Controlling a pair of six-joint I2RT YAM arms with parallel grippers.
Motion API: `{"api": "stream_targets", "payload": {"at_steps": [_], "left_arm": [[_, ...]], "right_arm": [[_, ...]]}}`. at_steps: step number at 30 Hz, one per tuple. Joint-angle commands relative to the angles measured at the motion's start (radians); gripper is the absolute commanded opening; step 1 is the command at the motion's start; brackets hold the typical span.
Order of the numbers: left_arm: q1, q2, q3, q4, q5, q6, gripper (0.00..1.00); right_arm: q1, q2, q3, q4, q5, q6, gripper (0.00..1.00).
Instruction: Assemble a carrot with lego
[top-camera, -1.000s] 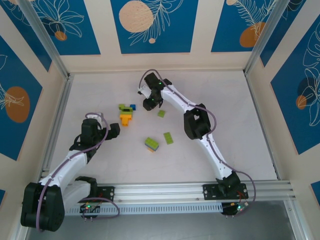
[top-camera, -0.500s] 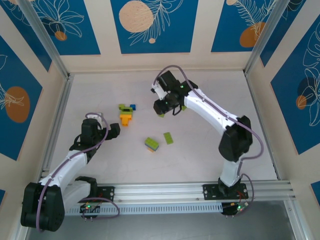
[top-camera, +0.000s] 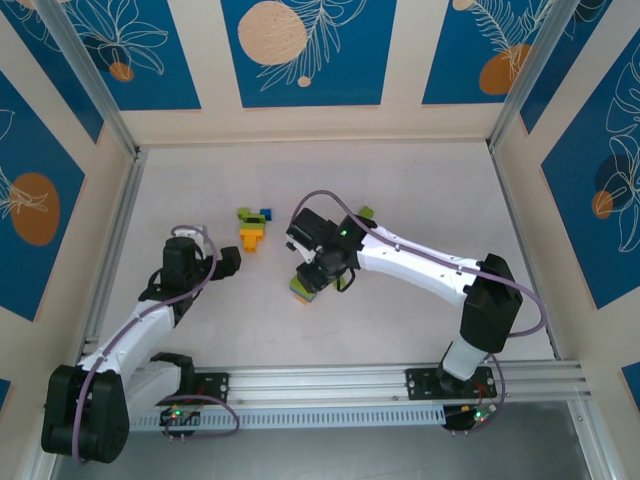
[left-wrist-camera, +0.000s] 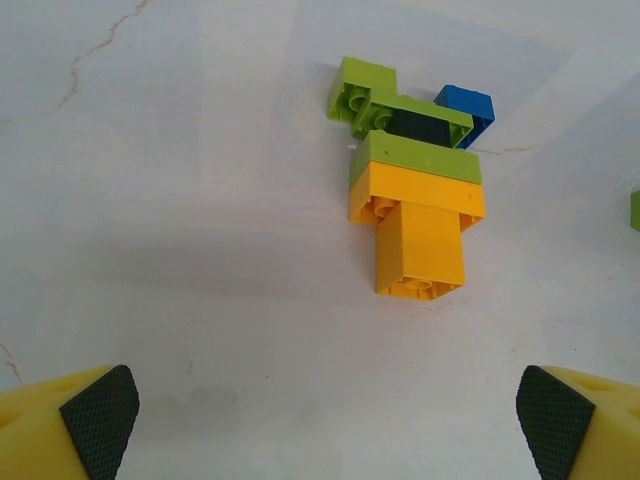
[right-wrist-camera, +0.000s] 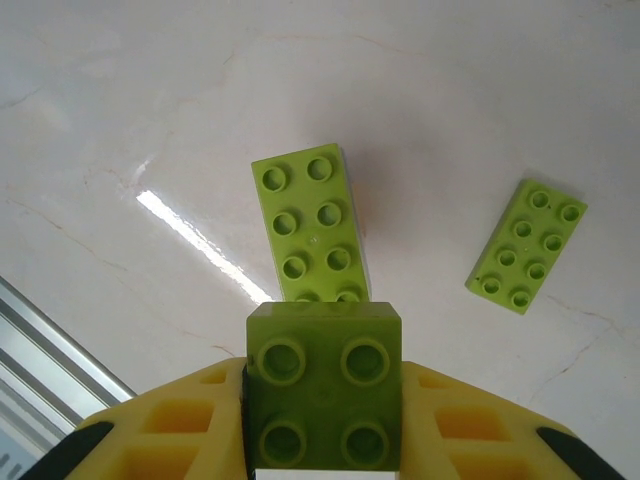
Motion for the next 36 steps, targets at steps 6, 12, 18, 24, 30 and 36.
{"api": "stream_targets", "payload": {"at_steps": [6, 12, 18, 24, 30, 36], "left_arm": [[0.015, -0.013, 0.011, 0.022, 0.018, -0.012, 1.00], [0.015, -0.010, 0.012, 0.022, 0.017, -0.012, 1.00], [0.015, -0.006, 0.010, 0.026, 0.016, -0.011, 1.00], [0.016, -0.003, 0.009, 0.026, 0.015, -0.010, 1.00], [0.015, -0.002, 0.010, 0.026, 0.013, -0.008, 1.00], [0.015, -0.004, 0.010, 0.026, 0.013, -0.009, 1.00]], "right_arm": [[0.020, 0.011, -0.071, 0.094, 0.003, 0.031, 0.32], [0.018, 0.026, -0.077, 0.145, 0.002, -0.002, 0.31], [0.015, 0.062, -0.064, 0.145, -0.013, -0.022, 0.32], [0.011, 0.075, -0.075, 0.166, -0.029, -0.026, 0.31], [0.006, 0.086, -0.079, 0.172, -0.041, -0.035, 0.31], [0.001, 0.103, -0.081, 0.165, -0.049, -0.049, 0.31]]}}
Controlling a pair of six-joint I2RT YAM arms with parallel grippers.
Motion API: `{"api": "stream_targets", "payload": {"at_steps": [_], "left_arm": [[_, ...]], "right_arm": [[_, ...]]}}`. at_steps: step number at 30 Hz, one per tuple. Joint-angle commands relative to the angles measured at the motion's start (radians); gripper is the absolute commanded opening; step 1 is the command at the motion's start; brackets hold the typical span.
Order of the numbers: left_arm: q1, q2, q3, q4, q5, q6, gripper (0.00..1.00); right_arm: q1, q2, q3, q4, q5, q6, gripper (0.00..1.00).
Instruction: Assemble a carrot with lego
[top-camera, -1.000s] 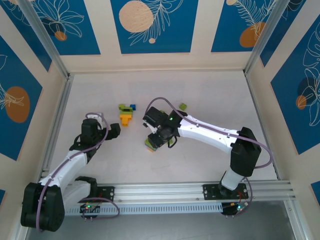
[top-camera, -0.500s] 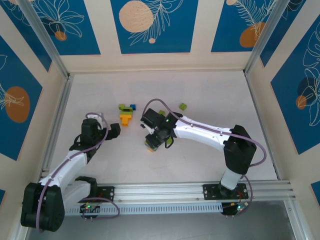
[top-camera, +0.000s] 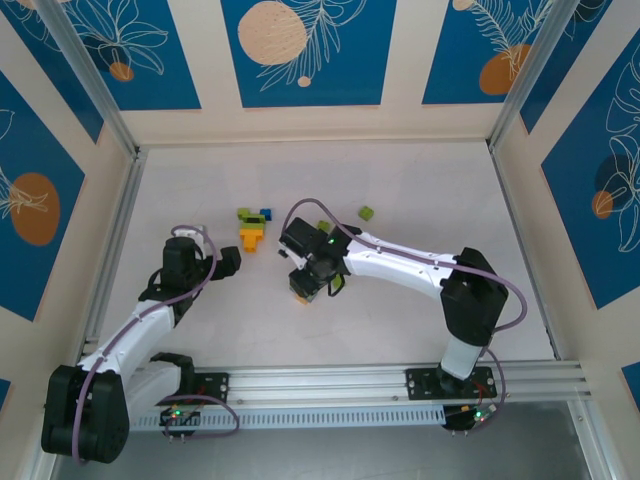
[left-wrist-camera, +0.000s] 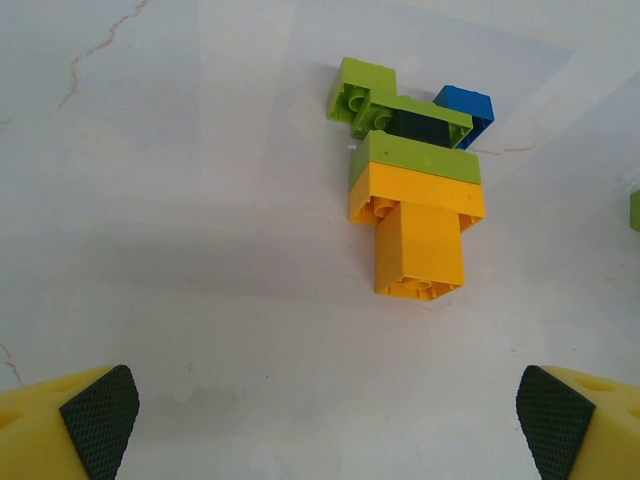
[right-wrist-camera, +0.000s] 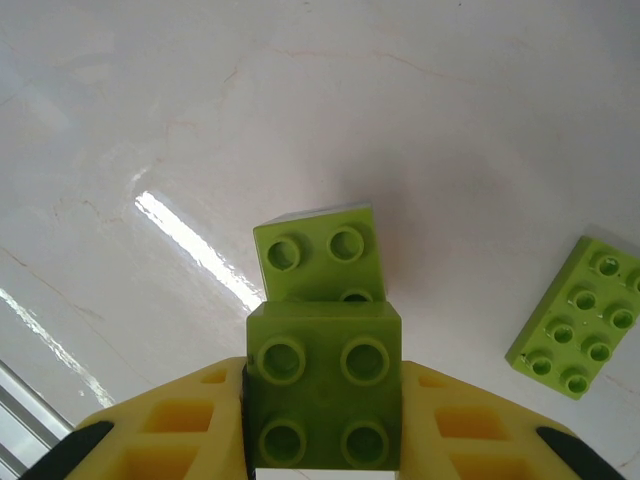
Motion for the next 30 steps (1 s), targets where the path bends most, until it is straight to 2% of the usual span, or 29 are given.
{"api": "stream_targets", "payload": {"at_steps": [1, 30], "left_arm": [[0.015, -0.003, 0.010, 0.026, 0.013, -0.009, 1.00], [0.015, 0.003, 0.015, 0.028, 0.014, -0.009, 1.00]], "right_arm": [[-0.007, 0.020, -0.013, 0.002, -0.037, -0.018, 0.31], [-0.010, 0.022, -0.078, 0.000, -0.024, -0.060, 0.31]]}}
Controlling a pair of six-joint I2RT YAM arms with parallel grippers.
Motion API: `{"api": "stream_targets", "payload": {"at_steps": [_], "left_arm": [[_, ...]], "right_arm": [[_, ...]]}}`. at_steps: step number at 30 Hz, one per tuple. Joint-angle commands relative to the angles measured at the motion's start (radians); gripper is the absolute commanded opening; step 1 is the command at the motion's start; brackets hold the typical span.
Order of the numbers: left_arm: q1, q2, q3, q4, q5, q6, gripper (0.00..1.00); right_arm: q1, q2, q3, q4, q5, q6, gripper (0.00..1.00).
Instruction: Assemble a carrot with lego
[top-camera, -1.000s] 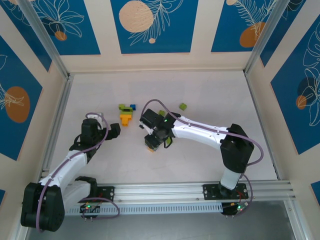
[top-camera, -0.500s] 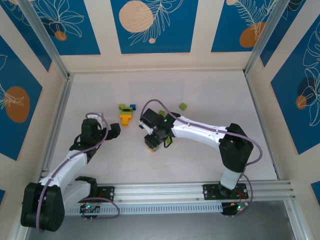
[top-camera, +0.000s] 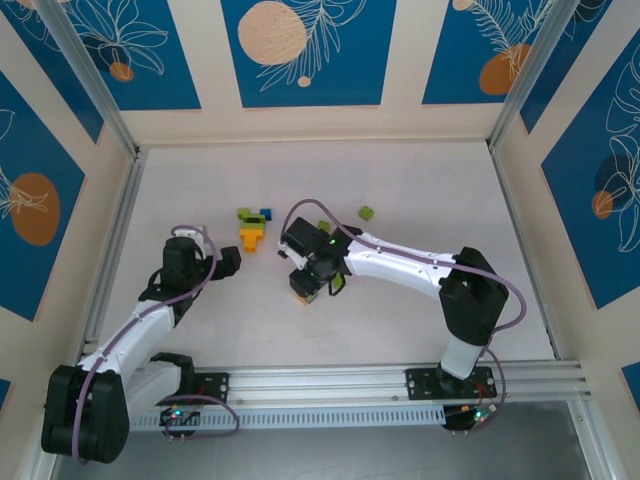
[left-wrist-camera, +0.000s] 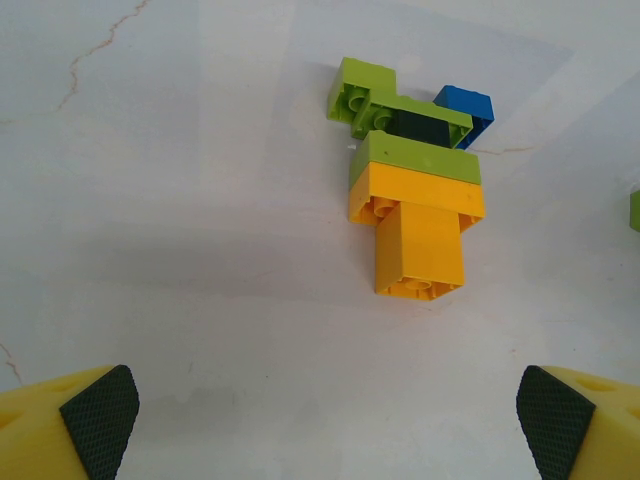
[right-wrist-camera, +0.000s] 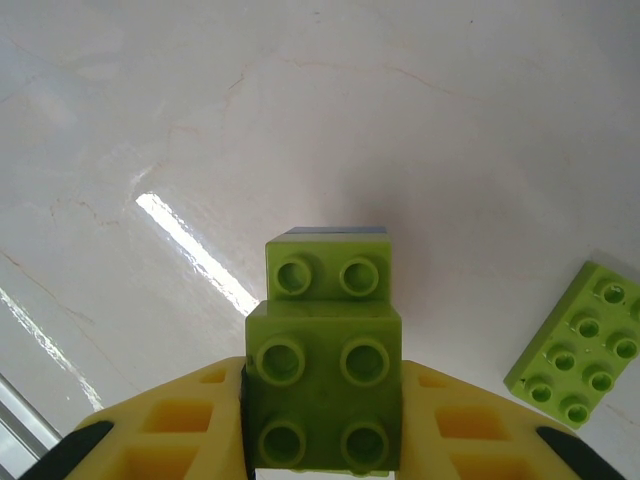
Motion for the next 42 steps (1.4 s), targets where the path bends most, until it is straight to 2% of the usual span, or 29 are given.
{"api": "stream_targets", "payload": {"at_steps": [1, 32, 42], "left_arm": [[0.015, 0.003, 0.013, 0.029, 0.014, -0.009, 1.00], [0.015, -0.002, 0.010, 0.025, 0.014, -0.008, 1.00], [0.015, -0.005, 0.010, 0.026, 0.014, -0.009, 1.00]], "right_arm": [[0.000, 0.024, -0.049, -0.049, -0.004, -0.010, 0.31], [0.037, 0.035, -0.037, -0.141, 0.041, -0.013, 0.30], [0.051, 0.039, -0.081, -0.100, -0.001, 0.041, 0.30]]}}
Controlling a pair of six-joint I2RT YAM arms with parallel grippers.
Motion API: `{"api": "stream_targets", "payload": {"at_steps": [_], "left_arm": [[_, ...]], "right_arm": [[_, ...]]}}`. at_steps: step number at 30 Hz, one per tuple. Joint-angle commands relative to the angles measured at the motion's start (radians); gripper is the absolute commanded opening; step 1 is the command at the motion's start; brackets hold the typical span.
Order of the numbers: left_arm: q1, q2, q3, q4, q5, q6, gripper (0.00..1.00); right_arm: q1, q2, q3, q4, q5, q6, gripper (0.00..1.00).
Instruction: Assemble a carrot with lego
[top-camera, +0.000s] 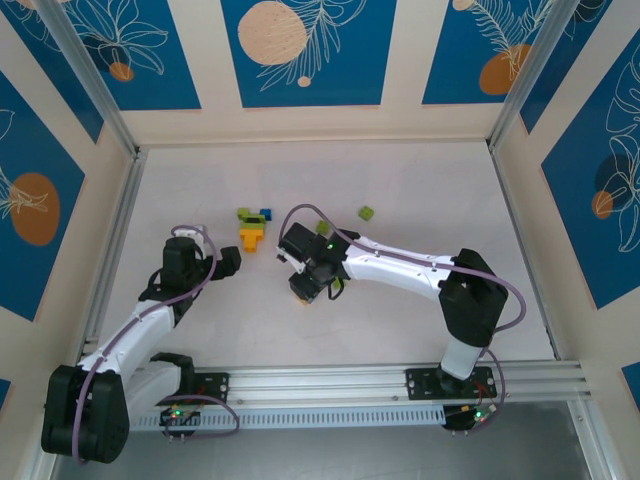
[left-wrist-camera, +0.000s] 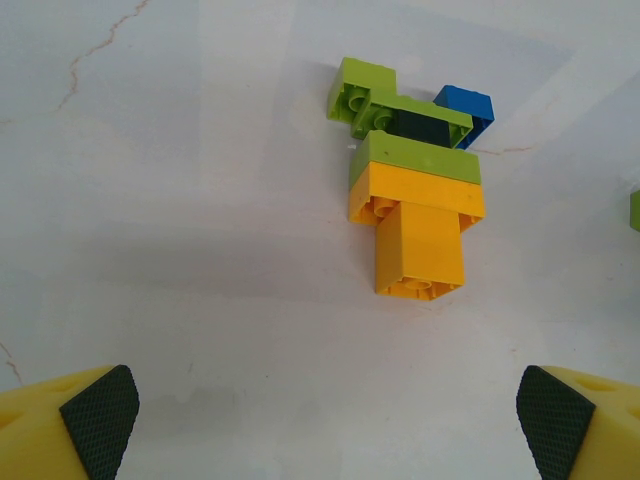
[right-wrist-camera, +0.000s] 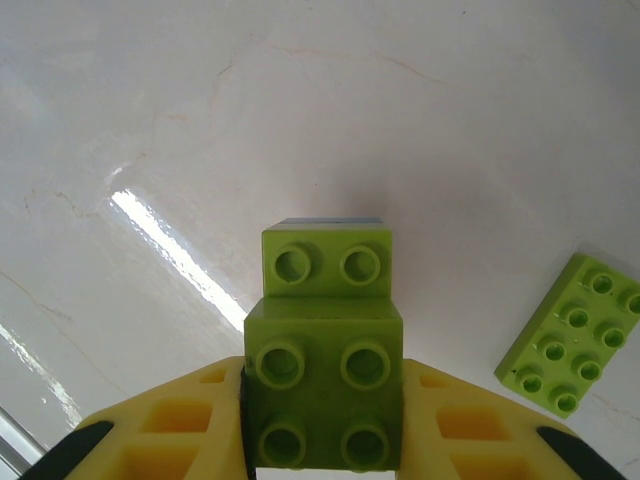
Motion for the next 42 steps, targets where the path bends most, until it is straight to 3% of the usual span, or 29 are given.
{"api": "stream_targets", "payload": {"at_steps": [1, 27, 30, 39, 42], "left_arm": [[0.014, -0.004, 0.009, 0.025, 0.014, -0.009, 1.00], [0.015, -0.002, 0.010, 0.027, 0.014, -0.009, 1.00], [0.014, -0.005, 0.010, 0.025, 0.014, -0.009, 1.00], [0.015, -0.012, 0.011, 0.022, 0.013, -0.007, 1.00], [0.015, -0.014, 0.012, 0.020, 0.012, -0.007, 1.00]], "right_arm": [[0.021, 0.042, -0.075, -0.089, -0.064, 0.035, 0.30], [0.039, 0.048, -0.135, -0.046, -0.015, 0.050, 0.28], [0.039, 0.027, -0.105, -0.069, -0.005, 0.041, 0.31], [0.040, 0.008, -0.054, -0.102, 0.008, 0.031, 0.60], [0.040, -0.002, -0.054, -0.096, 0.015, 0.038, 0.64]]}}
